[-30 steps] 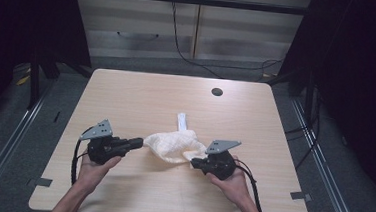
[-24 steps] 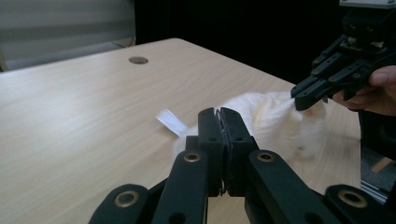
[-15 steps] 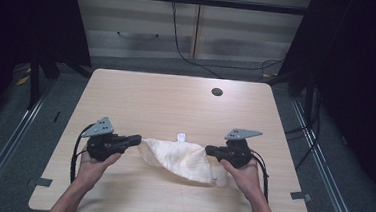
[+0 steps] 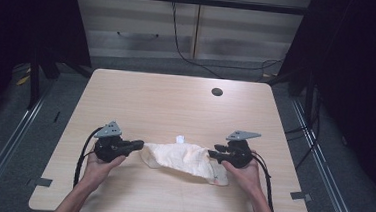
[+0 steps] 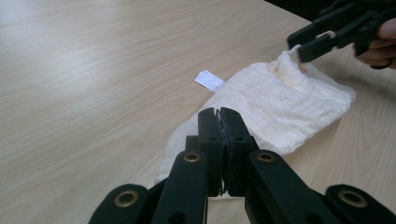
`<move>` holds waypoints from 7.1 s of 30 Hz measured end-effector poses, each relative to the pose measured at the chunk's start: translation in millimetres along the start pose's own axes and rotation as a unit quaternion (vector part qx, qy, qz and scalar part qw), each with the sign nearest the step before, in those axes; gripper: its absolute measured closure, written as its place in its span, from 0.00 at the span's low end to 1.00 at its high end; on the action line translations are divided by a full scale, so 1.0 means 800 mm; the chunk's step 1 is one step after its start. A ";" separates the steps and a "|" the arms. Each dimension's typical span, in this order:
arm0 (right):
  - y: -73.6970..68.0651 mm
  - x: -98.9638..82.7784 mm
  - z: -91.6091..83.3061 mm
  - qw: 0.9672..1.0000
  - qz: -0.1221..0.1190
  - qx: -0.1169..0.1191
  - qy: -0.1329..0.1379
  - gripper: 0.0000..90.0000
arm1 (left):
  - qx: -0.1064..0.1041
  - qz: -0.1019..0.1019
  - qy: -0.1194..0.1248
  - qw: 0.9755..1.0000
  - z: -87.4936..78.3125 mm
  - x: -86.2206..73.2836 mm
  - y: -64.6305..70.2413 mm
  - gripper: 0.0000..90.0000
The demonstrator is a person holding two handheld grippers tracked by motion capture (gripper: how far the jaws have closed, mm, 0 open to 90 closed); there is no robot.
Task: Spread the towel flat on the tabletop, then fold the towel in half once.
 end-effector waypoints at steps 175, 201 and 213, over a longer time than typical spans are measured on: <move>0.054 0.097 -0.034 0.998 -0.014 -0.021 0.058 0.67 | 0.049 -0.044 -0.013 0.998 0.012 0.066 -0.091 0.79; -0.040 -0.005 -0.013 0.999 -0.042 0.013 -0.031 0.65 | 0.029 -0.029 -0.052 0.998 -0.052 -0.032 -0.036 0.71; -0.054 -0.049 -0.015 0.997 -0.040 0.019 -0.064 0.66 | 0.006 0.002 -0.111 0.994 -0.043 -0.088 0.003 0.66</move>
Point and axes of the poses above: each handheld gripper's, and its own axes: z roughly forward along the jaws, x roughly out of its top, y roughly to its right, the point moved 9 cm from there along z, roughly forward along the jaws, and after that the axes turned 12 degrees about x, right-handed, at the moved point
